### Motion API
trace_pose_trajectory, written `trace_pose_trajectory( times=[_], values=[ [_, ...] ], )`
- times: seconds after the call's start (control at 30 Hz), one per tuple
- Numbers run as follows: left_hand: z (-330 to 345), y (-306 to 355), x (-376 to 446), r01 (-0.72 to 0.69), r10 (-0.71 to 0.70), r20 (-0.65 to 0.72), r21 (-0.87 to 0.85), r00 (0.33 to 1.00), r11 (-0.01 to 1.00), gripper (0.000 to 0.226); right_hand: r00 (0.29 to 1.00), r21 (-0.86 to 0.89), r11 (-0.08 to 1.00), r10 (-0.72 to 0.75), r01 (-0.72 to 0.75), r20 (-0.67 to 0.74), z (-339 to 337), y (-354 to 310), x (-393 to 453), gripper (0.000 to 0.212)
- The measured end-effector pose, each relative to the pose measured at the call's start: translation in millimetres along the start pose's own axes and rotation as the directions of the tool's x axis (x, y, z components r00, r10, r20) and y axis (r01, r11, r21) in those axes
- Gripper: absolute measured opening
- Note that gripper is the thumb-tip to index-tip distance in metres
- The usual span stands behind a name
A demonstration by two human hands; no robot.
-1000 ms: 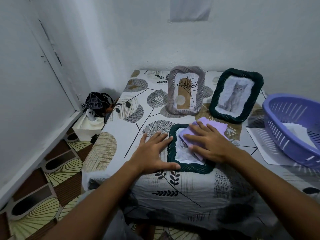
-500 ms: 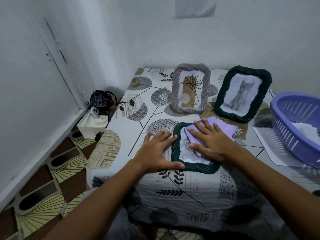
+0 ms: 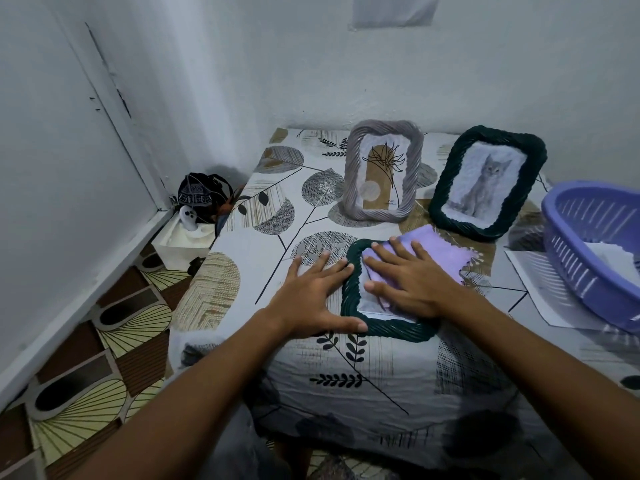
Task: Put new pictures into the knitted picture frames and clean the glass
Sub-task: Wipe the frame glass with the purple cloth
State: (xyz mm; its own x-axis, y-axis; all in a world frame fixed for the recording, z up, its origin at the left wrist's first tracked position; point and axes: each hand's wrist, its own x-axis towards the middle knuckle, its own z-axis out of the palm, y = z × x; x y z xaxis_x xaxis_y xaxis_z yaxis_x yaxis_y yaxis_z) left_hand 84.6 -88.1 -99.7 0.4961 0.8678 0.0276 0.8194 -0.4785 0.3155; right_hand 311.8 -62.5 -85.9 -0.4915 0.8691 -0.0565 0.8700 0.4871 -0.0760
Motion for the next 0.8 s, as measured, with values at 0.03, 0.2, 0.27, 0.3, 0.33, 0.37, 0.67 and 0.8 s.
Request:
trace_pose_trajectory(
  times=[0.03,0.2,0.27,0.3,0.33,0.37,0.67,0.8],
  values=[
    [0,0,0,-0.001,0.001,-0.001,0.004,1.0,1.0,0.111,1.0,0.008,1.0,-0.021,0.021,-0.001,-1,0,-5,0.101],
    [0,0,0,-0.003,0.003,-0.008,-0.009,1.0,1.0,0.112,0.998,-0.03,0.999,0.033,-0.035,-0.062,-6,13,-25,0.092],
    [0,0,0,-0.002,0.002,-0.003,-0.008,1.0,1.0,0.113,0.995,-0.062,0.995,0.078,-0.082,-0.069,-6,15,-20,0.101],
    [-1,0,0,-0.001,0.001,0.001,-0.01,1.0,1.0,0.113,0.994,-0.062,0.993,0.092,-0.096,-0.066,-7,15,-16,0.105],
    [-1,1,0,-0.001,0.001,0.005,-0.012,1.0,1.0,0.113,0.993,-0.044,0.994,0.102,-0.105,-0.062,-7,14,-12,0.107],
    [-1,1,1,-0.001,0.001,0.007,-0.014,1.0,1.0,0.113,0.992,-0.016,0.994,0.109,-0.11,-0.059,-7,13,-8,0.103],
    [-1,2,0,-0.003,0.003,-0.001,-0.033,1.0,0.999,0.111,0.998,0.082,0.995,0.066,-0.064,-0.017,-4,-11,19,0.111],
    [-1,2,-1,0.005,-0.005,-0.015,-0.032,1.0,0.999,0.113,0.997,0.042,0.996,0.074,-0.073,-0.007,-7,-5,17,0.114]
  ],
)
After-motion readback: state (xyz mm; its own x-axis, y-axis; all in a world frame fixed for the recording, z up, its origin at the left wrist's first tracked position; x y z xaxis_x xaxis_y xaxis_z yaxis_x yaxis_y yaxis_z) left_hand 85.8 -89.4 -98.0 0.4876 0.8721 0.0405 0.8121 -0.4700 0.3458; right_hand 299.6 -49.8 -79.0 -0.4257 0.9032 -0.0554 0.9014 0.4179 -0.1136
